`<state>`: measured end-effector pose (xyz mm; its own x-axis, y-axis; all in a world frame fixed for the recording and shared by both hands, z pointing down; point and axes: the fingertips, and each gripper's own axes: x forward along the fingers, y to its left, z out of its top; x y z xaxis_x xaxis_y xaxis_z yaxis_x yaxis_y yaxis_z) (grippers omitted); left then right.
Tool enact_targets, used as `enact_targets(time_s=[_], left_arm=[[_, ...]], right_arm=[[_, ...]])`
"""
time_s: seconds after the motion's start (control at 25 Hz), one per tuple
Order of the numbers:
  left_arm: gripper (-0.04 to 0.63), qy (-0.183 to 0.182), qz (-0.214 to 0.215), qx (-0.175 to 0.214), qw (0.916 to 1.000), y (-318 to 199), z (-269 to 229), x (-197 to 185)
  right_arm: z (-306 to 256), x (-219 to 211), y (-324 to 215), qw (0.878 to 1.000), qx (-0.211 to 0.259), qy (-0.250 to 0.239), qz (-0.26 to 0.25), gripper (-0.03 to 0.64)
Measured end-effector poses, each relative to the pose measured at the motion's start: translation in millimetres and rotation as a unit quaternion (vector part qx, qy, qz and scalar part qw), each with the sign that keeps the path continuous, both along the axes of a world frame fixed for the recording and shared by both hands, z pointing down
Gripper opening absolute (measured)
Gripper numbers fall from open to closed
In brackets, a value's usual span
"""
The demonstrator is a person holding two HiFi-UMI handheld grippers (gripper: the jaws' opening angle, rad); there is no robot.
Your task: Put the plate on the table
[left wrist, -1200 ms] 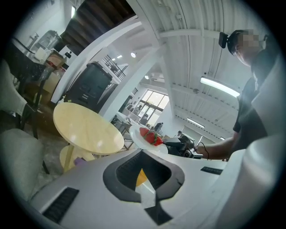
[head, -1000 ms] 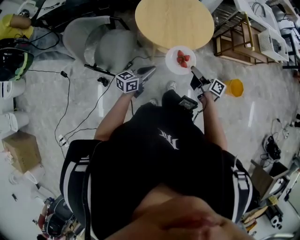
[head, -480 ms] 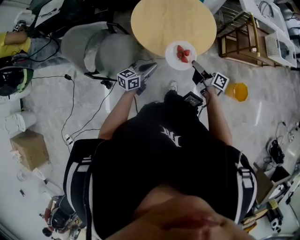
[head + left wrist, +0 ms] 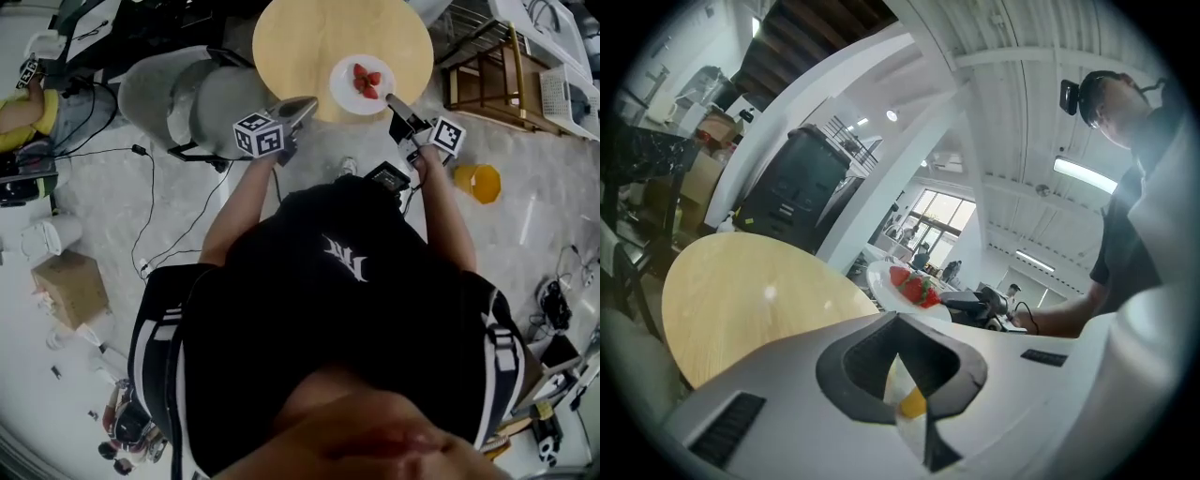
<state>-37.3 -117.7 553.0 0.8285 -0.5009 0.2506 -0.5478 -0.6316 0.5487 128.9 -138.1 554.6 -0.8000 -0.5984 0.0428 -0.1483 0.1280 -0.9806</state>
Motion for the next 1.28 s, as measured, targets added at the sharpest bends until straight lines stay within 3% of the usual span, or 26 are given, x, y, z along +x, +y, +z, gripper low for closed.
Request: enact_targets(time_s=[0.32, 0.84, 1.28], left_arm=[[0.002, -0.002, -0.007, 0.014, 0.9999, -59, -13, 3], [0.002, 0.001, -0.005, 0.015, 0.9999, -60, -16, 8], [0.002, 0.015, 0.010, 0.024, 0.9996, -114, -22, -25]], right_arm=[[4, -7, -57, 1.000, -0.001, -0.011, -0.014, 0.014], [-1, -11, -59, 0.999, -0.006, -0.024, -0.020, 0.014], [-9, -27, -100, 1.000, -0.008, 0.001, -0.001, 0.014]])
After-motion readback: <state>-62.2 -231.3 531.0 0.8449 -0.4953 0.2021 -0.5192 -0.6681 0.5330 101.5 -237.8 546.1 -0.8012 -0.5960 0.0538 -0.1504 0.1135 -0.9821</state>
